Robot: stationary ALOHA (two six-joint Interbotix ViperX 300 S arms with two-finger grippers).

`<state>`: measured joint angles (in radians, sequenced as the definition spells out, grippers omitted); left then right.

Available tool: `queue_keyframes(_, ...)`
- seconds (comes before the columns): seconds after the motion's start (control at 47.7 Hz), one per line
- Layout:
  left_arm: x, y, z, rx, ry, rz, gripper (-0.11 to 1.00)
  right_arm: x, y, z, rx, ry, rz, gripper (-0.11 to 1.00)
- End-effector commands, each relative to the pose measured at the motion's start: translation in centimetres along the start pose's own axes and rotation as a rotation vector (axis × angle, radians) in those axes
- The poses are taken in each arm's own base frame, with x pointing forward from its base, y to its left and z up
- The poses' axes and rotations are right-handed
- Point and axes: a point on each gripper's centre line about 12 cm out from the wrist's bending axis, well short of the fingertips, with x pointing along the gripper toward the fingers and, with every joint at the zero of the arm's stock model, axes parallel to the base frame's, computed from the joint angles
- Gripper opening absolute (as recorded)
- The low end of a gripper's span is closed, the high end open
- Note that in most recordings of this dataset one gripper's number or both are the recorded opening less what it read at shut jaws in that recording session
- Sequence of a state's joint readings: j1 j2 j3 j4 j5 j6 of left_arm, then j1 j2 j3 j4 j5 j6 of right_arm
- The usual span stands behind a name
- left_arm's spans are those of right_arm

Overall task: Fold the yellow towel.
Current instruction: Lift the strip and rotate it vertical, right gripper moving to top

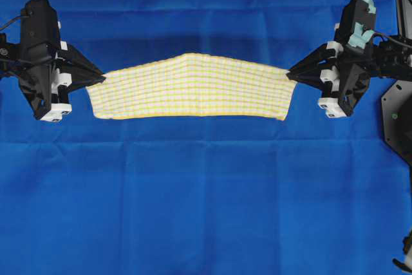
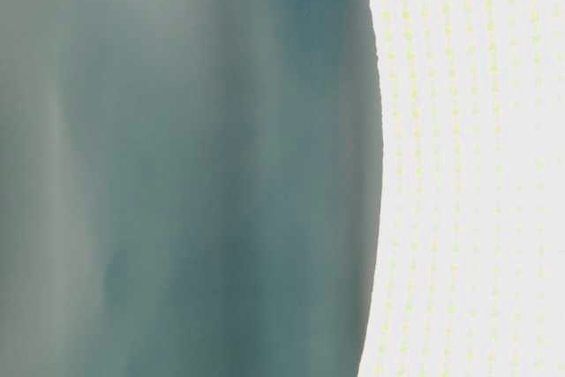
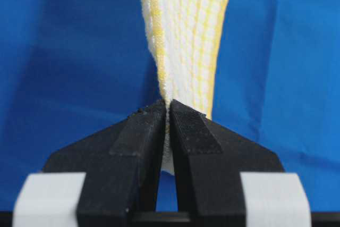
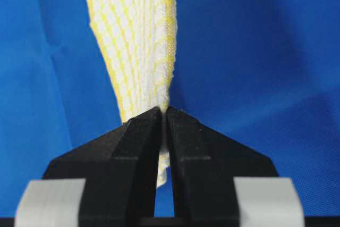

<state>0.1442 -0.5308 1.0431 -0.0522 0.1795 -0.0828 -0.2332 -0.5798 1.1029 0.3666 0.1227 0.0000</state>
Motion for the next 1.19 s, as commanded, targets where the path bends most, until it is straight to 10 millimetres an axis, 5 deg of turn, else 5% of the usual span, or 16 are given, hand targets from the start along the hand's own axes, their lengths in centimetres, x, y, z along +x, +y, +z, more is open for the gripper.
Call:
queue_keyframes(0.0, -0.2, -0.2, 0.8, -0.001, -0.029, -0.006, 0.02, 0.0, -0.2, 0.8, 0.005, -0.025, -0.01, 0.03)
queue_keyframes(0.608, 0.1, -8.7, 3.2, 0.062, -0.261, -0.283, 0.02, 2.2, -6.8, 6.8, 0.092, -0.172, -0.232, 0.03)
queue_keyframes(1.173, 7.4, -14.2, 9.1, 0.101, -0.265, -0.32, 0.02, 6.4, -10.3, 13.6, 0.042, -0.223, -0.308, 0.03)
